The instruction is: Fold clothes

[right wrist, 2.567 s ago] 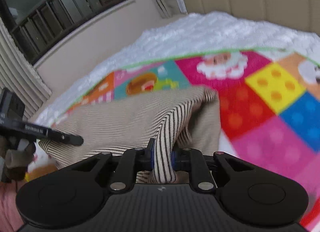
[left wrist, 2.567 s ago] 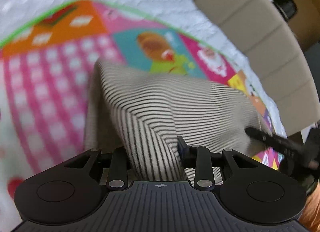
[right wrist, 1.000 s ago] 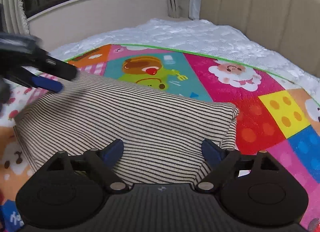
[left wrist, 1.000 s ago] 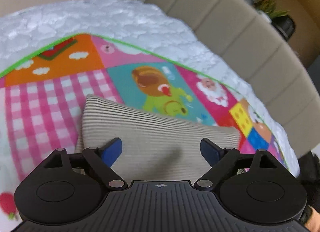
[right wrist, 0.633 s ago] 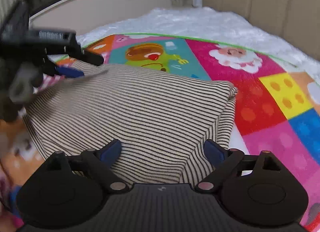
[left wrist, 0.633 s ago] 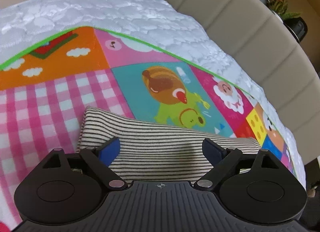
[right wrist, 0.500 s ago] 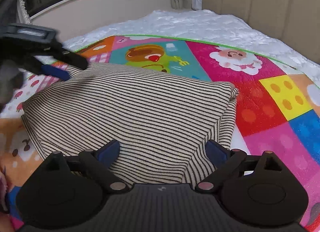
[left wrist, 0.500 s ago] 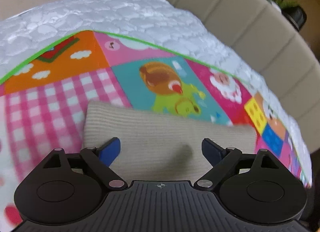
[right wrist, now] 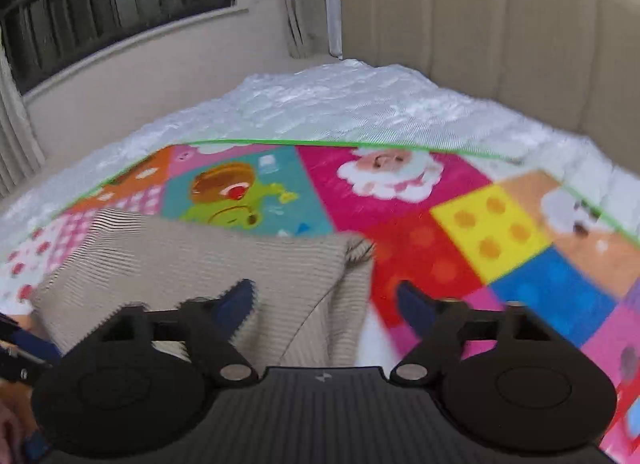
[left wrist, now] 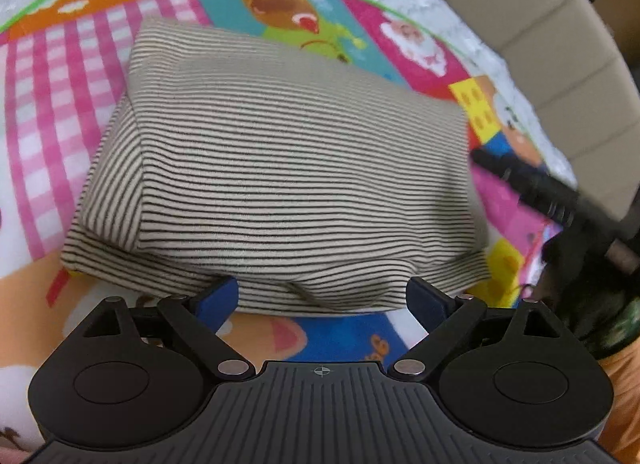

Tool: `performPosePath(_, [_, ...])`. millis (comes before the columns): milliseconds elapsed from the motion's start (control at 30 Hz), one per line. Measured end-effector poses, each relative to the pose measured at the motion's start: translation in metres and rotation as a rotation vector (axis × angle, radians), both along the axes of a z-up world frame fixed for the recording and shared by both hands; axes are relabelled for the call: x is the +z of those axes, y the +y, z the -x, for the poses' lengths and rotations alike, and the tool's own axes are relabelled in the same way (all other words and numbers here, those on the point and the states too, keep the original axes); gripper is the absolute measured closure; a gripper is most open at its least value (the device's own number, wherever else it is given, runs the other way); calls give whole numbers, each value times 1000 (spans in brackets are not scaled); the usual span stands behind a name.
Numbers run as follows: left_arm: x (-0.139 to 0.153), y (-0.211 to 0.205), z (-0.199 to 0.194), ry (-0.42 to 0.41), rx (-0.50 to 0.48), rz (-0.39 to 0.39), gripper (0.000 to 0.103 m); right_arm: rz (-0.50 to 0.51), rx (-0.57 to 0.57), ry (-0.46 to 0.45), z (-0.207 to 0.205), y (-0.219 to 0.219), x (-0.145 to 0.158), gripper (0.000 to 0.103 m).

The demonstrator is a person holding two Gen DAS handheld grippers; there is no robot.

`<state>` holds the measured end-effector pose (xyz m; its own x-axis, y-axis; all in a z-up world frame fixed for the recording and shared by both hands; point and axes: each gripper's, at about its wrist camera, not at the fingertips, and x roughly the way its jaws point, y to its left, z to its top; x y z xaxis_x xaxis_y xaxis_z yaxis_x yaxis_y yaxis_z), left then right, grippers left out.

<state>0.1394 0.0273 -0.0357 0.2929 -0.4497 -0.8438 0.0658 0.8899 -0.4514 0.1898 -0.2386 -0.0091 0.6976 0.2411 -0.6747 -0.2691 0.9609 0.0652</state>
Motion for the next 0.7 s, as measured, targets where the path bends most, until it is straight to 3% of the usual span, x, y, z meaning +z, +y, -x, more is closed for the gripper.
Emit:
performPosePath(133, [-6, 2, -3, -2, 18, 0, 9, 91, 20, -42, -30, 19, -2, 37])
performPosePath(300, [-10, 10, -14, -29, 44, -11, 9, 169, 16, -20, -64, 34, -24, 37])
performPosePath(467, [-14, 13, -39, -58, 59, -23, 10, 162, 17, 19, -56, 24, -42, 37])
performPosePath(700, [-11, 4, -78, -159, 45, -92, 9, 125, 19, 48, -20, 0, -41, 37])
